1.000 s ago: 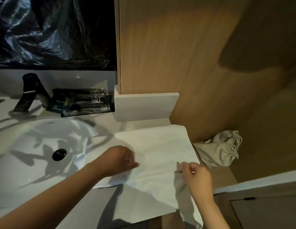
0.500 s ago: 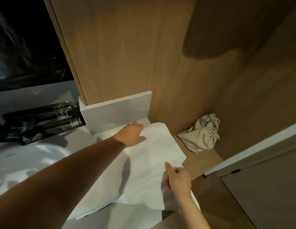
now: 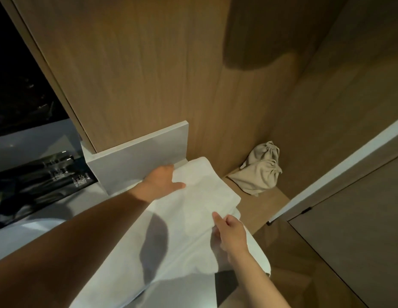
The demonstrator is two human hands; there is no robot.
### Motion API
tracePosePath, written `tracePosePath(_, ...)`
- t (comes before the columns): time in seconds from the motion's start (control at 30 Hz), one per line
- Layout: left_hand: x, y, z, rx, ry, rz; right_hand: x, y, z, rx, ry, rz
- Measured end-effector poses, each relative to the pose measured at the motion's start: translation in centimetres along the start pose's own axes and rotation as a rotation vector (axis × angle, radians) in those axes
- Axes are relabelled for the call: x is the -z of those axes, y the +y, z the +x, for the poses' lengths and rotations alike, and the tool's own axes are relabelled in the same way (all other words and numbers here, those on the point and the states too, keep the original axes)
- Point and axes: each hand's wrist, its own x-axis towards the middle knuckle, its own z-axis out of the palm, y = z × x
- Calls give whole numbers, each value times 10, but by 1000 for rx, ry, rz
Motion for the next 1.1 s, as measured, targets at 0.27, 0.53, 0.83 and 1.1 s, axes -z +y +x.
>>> tracePosePath(0.27,40,-1,-12,21,69,-103,-3,-31,-9,18,-89,184)
tracePosePath(0.53,93,35,-71,-99,343,-240,35,-54,-49,128,-218,371)
tracePosePath(0.83,179,134,-158,-247,626,-339,130,-142,-83,586,-150,304)
tracePosePath(1.1,250,229,-221,-428,966,-360,253,-255,-137,968,-58,180)
